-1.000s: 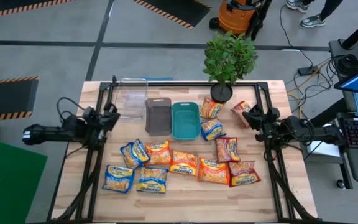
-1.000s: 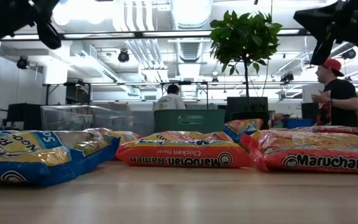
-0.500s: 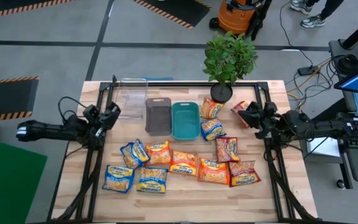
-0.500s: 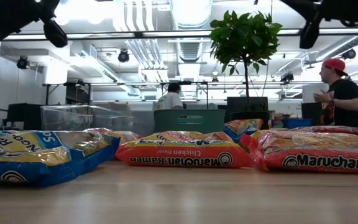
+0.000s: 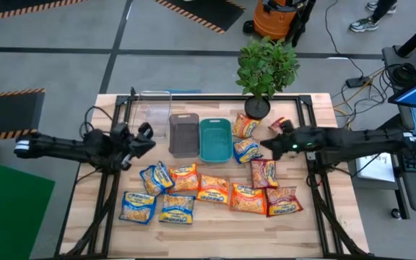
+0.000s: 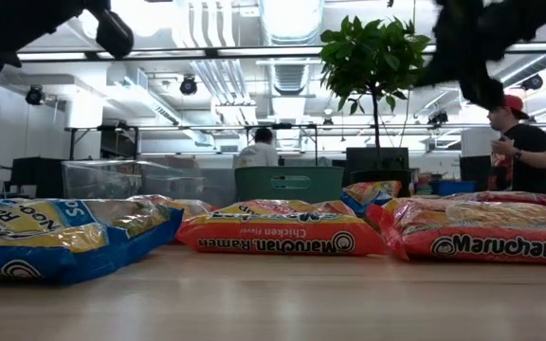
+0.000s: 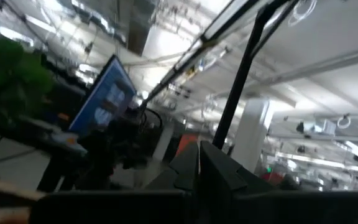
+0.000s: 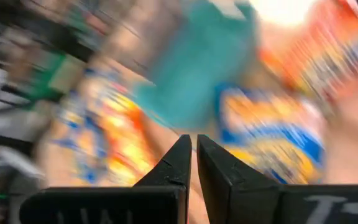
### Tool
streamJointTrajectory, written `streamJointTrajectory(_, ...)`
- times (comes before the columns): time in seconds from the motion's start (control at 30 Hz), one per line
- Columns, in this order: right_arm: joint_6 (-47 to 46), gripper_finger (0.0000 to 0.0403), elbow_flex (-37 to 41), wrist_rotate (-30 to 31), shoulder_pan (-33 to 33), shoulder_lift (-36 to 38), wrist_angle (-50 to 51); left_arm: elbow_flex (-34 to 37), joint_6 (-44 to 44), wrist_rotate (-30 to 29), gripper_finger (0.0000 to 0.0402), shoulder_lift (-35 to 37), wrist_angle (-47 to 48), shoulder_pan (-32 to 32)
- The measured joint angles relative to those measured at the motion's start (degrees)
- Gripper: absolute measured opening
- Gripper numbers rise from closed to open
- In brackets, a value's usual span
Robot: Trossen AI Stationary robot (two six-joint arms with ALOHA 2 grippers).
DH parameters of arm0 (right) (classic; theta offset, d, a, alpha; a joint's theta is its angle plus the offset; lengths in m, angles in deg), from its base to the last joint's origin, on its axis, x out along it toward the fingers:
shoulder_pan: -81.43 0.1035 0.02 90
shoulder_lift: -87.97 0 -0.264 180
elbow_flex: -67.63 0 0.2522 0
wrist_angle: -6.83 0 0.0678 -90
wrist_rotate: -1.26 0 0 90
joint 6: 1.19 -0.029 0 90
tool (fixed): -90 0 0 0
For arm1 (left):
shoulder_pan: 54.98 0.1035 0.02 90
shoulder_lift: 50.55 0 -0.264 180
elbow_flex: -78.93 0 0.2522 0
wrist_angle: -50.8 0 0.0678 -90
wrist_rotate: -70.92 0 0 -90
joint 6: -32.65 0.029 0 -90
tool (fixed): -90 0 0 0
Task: Sort Maruchan noodles
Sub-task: Put the blue noodle pack into the green bin
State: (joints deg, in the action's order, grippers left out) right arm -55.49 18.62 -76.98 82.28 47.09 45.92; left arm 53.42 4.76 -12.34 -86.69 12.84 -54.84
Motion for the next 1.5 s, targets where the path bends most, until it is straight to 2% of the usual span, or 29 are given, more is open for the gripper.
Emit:
streamJointTrajectory(0.2, -10.5, 0.0018, 0.9, -2.1, 0.0, -4.8, 12.4, -4.7, 5.5, -0.1, 0.0000, -2.4, 19.7, 0.0)
streamJointTrajectory(0.33, -13.5, 0.0018, 1.9, -2.3, -0.1, -7.5, 13.4, -8.5, 9.4, -1.6, 0.0000, -5.2, 30.5, 0.1)
streamJointTrajectory(0.43, -15.1, 0.0018, 1.9, -2.3, -1.1, -9.4, 12.8, -12.1, 10.6, -5.5, 0.0000, -8.0, 34.8, 0.1)
streamJointTrajectory(0.53, -14.9, 0.0018, 1.9, -2.8, -2.9, -10.8, 11.9, -16.6, 15.8, -10.3, 0.0000, -10.9, 37.1, 0.1)
streamJointTrajectory(0.73, -14.7, 0.0024, 0.8, -3.3, -5.1, -13.0, 11.4, -21.7, 23.8, -12.0, 0.0000, -15.6, 39.4, 0.1)
streamJointTrajectory(0.93, -13.8, 0.0090, -1.0, -5.8, -7.4, -14.5, 10.0, -21.9, 25.8, -13.3, 0.0000, -17.3, 39.6, 0.1)
streamJointTrajectory(1.1, -8.5, 0.0161, -1.2, -5.9, -9.4, -15.5, 5.1, -21.8, 26.7, -21.4, 0.0000, -16.1, 39.4, 0.1)
streamJointTrajectory(1.2, -6.3, 0.0193, -1.0, -5.6, -10.4, -17.0, 3.9, -21.4, 27.5, -22.9, 0.0000, -15.4, 39.4, 0.1)
streamJointTrajectory(1.4, -2.2, 0.0228, 0.8, -5.5, -11.4, -22.3, -5.2, -20.9, 28.0, -22.9, 0.0000, -15.2, 39.3, 0.1)
streamJointTrajectory(1.5, -0.5, 0.0235, 1.1, -4.3, -12.7, -24.9, -6.4, -20.7, 28.0, -22.9, 0.0000, -15.2, 39.5, 0.1)
